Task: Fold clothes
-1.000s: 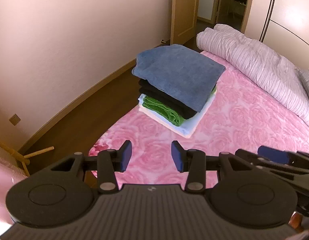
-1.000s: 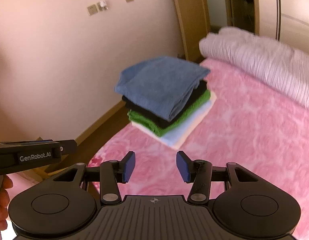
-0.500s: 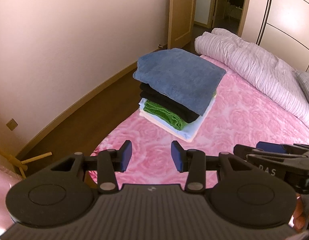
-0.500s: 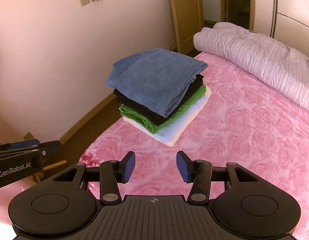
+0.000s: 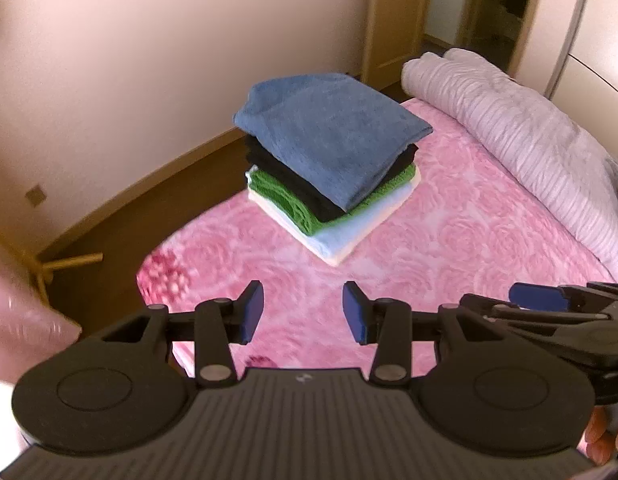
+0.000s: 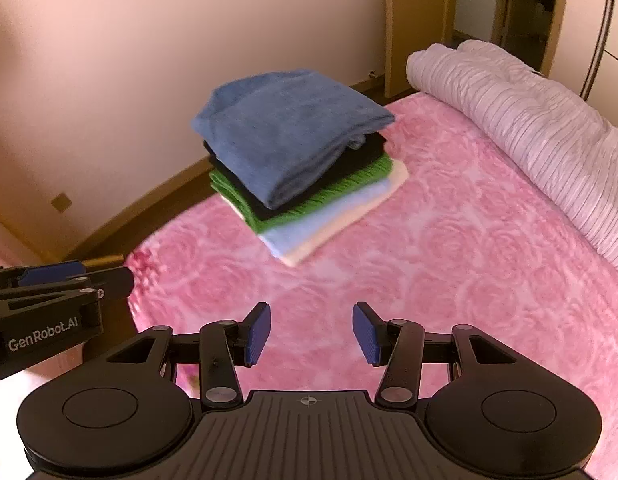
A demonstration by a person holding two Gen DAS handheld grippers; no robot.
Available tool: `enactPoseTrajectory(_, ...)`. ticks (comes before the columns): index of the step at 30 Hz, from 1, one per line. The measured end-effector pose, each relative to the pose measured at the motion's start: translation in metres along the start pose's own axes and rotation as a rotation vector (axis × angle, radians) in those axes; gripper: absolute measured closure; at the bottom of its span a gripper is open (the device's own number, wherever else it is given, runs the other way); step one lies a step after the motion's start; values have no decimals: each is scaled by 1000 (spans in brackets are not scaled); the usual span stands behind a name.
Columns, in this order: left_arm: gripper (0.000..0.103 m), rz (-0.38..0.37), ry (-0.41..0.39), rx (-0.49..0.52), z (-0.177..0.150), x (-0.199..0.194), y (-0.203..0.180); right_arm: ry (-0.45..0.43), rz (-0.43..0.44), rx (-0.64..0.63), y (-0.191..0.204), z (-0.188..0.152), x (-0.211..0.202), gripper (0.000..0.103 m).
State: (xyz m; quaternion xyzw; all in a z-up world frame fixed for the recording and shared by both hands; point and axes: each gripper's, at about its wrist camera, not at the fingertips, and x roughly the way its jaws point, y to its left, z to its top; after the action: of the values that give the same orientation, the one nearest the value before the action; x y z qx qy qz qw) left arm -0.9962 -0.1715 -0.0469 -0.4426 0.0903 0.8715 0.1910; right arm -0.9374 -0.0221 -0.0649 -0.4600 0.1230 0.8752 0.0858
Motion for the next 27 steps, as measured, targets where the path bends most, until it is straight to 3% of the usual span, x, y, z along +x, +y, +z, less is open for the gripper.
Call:
enactPoseTrajectory(12, 59, 93, 25, -133, -24, -6, -78, 13, 37, -69, -84, -8, -14, 53)
enactPoseTrajectory(27, 60, 100, 39, -227, -14, 22, -130, 28, 93, -140, -138, 14, 3, 53)
